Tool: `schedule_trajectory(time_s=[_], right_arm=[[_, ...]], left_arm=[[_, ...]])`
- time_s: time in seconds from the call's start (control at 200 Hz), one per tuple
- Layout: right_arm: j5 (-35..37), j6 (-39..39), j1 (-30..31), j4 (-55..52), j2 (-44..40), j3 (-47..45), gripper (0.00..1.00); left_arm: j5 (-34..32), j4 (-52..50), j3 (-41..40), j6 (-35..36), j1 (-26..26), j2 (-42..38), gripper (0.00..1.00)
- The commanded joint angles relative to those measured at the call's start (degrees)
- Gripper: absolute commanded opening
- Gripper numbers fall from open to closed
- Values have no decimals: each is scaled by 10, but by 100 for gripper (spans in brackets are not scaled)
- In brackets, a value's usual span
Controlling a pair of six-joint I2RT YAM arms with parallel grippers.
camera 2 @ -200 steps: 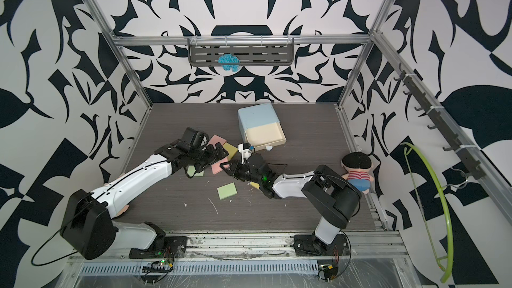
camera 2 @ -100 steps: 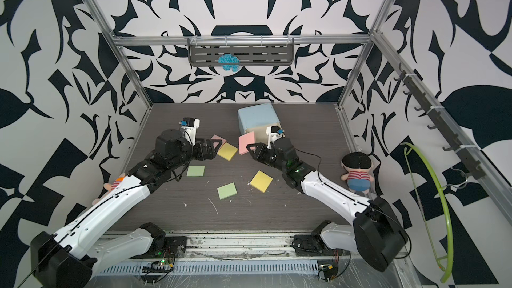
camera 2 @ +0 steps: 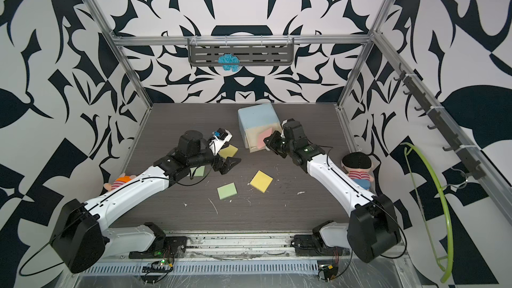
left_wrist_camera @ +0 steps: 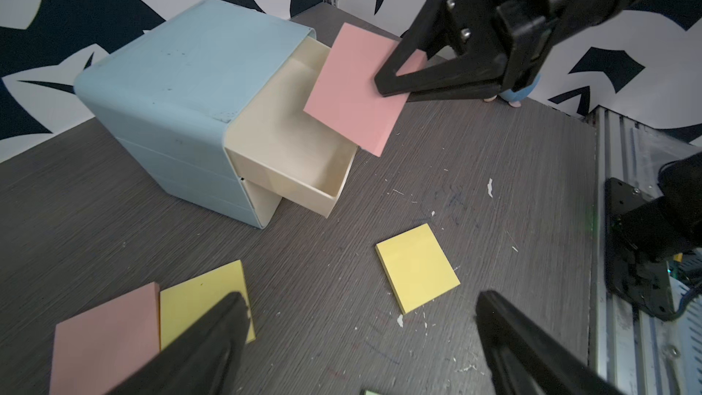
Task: Please put the sticky notes in the drawer by color
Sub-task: Pick up the sticky notes from the center of the board, then place the sticky notes in the drawer.
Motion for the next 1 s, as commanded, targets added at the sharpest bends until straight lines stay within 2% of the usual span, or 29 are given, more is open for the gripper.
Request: schedule_trajectory(time_s=[0.0, 0.345, 0.45, 0.51, 0.605, 0.67, 0.83, 0.995], right_arm=[[-16, 4, -3, -9, 13, 42, 1], [-54, 4, -4, 12, 104, 106, 2], [-60, 0, -4, 14, 124, 124, 5], [-62, -7, -4, 8, 133, 134, 13], [-48, -29, -6, -26, 141, 154, 43], [-31, -49, -9, -53, 139, 164, 57], [-1, -89, -18, -106, 125, 179, 70], [31, -133, -26, -167, 111, 201, 73]], left_arm=[[20, 16, 15, 28, -1, 17, 99], [10, 22, 7, 31, -1, 31, 99], [12, 23, 6, 29, -1, 34, 99], [10, 24, 6, 27, -1, 36, 99], [10, 19, 11, 26, -1, 41, 99], [10, 17, 13, 23, -1, 41, 99], [11, 21, 13, 20, 0, 41, 99], [9, 25, 11, 16, 0, 39, 99]])
